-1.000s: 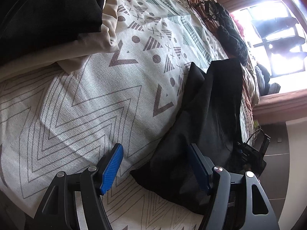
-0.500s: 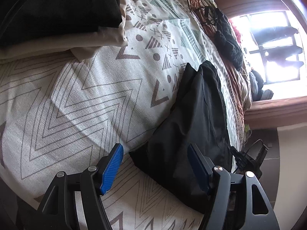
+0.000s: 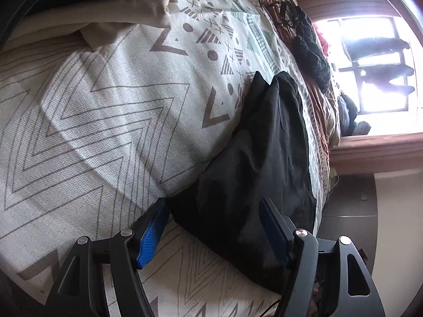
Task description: Fold large clothes
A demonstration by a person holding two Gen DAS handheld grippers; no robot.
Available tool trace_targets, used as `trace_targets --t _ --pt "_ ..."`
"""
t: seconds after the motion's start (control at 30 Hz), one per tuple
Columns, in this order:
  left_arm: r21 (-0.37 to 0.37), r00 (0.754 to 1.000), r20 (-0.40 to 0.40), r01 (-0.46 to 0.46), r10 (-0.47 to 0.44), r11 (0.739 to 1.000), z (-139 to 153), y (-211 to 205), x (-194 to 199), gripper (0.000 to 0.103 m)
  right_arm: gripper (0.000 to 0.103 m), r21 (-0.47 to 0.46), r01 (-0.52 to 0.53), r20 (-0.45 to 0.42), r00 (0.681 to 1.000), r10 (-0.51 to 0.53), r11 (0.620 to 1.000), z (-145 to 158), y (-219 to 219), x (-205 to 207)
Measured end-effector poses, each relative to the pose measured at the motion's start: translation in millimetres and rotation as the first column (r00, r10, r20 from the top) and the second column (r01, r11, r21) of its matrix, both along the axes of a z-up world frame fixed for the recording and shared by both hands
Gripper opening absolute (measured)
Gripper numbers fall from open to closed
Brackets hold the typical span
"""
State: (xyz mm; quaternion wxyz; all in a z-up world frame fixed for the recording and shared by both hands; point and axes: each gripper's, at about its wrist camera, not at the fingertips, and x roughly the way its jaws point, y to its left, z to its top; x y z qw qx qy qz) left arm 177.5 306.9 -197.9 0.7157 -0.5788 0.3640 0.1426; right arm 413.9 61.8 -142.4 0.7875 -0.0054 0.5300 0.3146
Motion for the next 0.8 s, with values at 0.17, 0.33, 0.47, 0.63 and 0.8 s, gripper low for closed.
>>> trace_targets --t 0.17,0.33,0.47,0.63,0.8 --pt "0.089 0.999 -0.018 0.044 -0.042 0.995 1.7 -6.2 18.2 0.069 0.039 -0.002 -0.016 -0.046 0.999 0.016 1.000 -16.9 -9.0 -30.1" --pt "0.139 0.997 -0.025 0.073 -0.070 0.988 -1.5 -9.6 32.0 0.061 0.039 -0.011 -0.031 -0.060 0.998 0.030 0.999 -24.5 -9.2 -62.7" --pt "0.151 0.996 -0.030 0.091 -0.087 0.984 -3.6 -11.2 38.9 0.044 0.039 -0.032 -0.024 -0.011 1.000 0.024 0.999 -15.8 -10.7 -80.2" --pt "0.161 0.994 0.017 0.102 -0.106 0.982 4.5 -15.9 36.9 0.021 0.039 -0.054 -0.024 0.044 0.999 0.026 0.998 -5.6 -11.3 -93.4" --pt "0.134 0.995 0.043 0.082 -0.088 0.988 9.6 -22.3 25.3 0.017 0.039 -0.070 -0.016 0.031 0.999 0.018 0.997 -9.9 -20.5 -96.1"
